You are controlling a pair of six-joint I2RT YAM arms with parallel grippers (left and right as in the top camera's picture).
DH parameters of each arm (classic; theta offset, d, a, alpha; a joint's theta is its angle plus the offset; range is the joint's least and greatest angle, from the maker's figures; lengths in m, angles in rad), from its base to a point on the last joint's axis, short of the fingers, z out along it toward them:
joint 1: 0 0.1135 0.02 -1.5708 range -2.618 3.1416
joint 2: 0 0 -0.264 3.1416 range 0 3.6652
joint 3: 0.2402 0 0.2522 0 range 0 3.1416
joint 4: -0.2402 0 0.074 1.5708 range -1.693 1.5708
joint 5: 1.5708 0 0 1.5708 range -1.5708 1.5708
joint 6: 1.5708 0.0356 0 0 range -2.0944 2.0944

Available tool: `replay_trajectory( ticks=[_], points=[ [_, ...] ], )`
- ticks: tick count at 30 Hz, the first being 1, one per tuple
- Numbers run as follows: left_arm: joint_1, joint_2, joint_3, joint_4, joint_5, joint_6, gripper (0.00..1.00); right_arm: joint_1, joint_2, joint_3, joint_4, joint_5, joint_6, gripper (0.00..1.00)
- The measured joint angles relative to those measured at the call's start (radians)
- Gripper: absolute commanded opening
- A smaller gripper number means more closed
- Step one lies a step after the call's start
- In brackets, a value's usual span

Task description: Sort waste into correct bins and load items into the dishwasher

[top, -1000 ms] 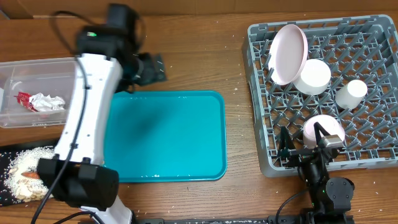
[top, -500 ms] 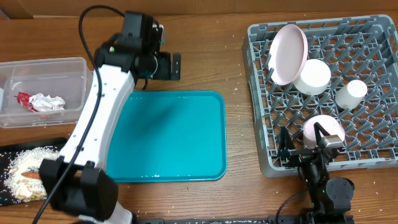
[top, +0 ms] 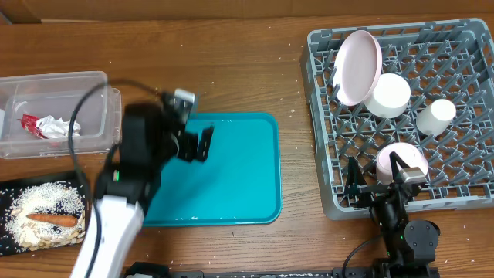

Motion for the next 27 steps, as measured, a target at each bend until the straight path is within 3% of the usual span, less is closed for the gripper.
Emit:
replay_trajectory(
  ticks=[8,21,27],
  points=[
    [0.000,-0.364,-0.353,0.179,-0.030,0.032,1.00,0.000,0.000,0.000,0.000,-0.001,0.000,1.00],
    [0.000,-0.625,-0.768,0.586,-0.056,0.035,1.00,0.000,0.000,0.000,0.000,0.000,0.000,1.00],
    [0.014,-0.760,-0.830,0.539,-0.056,0.035,1.00,0.000,0.000,0.000,0.000,0.000,0.000,1.00]
  ],
)
